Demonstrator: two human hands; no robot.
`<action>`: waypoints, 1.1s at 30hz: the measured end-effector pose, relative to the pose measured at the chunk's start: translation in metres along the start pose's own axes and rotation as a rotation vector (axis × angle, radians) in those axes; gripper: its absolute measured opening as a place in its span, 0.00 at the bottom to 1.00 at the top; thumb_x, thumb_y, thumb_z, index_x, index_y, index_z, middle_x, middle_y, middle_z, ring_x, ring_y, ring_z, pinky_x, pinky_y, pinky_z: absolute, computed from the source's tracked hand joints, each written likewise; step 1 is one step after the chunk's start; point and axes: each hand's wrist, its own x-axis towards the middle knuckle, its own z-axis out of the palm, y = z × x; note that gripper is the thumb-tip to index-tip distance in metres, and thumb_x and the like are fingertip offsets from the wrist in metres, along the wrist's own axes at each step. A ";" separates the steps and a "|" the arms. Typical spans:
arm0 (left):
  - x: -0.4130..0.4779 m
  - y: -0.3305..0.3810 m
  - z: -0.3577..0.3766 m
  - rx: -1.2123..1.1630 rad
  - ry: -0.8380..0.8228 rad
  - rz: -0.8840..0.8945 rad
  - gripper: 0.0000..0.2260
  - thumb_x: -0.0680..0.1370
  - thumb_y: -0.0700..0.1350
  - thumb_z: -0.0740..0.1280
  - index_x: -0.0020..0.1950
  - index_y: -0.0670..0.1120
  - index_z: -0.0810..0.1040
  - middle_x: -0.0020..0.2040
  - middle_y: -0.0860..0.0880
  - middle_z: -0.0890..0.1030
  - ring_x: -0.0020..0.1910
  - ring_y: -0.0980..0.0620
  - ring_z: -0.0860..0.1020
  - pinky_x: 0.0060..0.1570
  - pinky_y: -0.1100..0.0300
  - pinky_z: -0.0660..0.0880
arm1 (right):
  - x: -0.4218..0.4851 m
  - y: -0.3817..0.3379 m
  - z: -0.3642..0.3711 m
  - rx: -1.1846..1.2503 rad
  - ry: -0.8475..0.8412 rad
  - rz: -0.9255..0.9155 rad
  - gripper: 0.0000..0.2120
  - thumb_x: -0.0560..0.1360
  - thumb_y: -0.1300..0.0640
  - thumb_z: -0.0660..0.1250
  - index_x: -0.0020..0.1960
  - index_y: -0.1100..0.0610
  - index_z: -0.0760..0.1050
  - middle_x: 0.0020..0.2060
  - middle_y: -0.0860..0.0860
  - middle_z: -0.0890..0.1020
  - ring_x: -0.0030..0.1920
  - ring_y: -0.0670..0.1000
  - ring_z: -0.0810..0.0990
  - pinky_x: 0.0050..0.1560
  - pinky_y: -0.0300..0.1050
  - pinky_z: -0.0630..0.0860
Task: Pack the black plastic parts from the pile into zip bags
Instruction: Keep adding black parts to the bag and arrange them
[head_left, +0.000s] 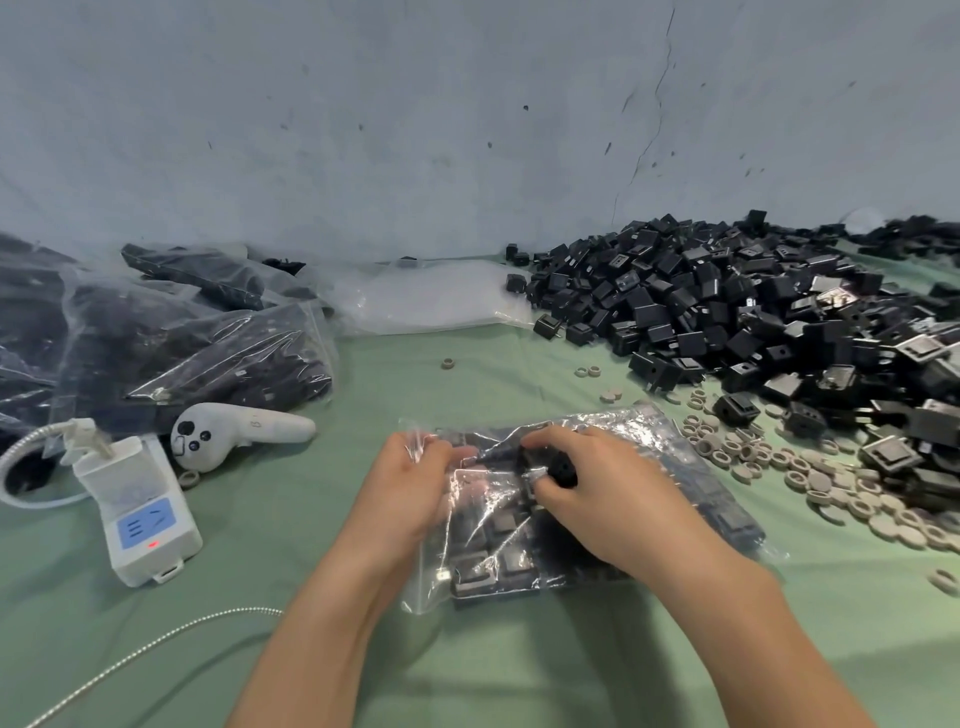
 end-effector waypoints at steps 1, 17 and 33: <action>0.000 0.000 0.001 -0.012 -0.009 -0.008 0.05 0.81 0.40 0.64 0.55 0.40 0.72 0.51 0.43 0.85 0.43 0.43 0.83 0.45 0.47 0.82 | 0.000 0.000 0.000 -0.001 0.000 -0.001 0.19 0.79 0.47 0.60 0.69 0.35 0.67 0.60 0.45 0.74 0.59 0.54 0.76 0.57 0.52 0.76; -0.002 0.006 0.002 -0.223 -0.161 -0.070 0.11 0.82 0.41 0.64 0.60 0.34 0.72 0.56 0.35 0.82 0.52 0.40 0.84 0.49 0.52 0.83 | 0.003 -0.002 -0.001 0.097 0.033 0.018 0.22 0.79 0.47 0.61 0.72 0.38 0.63 0.63 0.46 0.75 0.55 0.52 0.78 0.52 0.50 0.76; -0.050 0.021 0.018 0.225 0.076 0.288 0.07 0.82 0.50 0.63 0.51 0.49 0.76 0.40 0.51 0.80 0.32 0.55 0.78 0.30 0.62 0.75 | -0.016 -0.023 -0.005 1.305 -0.056 0.053 0.17 0.75 0.51 0.73 0.63 0.49 0.78 0.41 0.47 0.85 0.38 0.47 0.79 0.35 0.42 0.75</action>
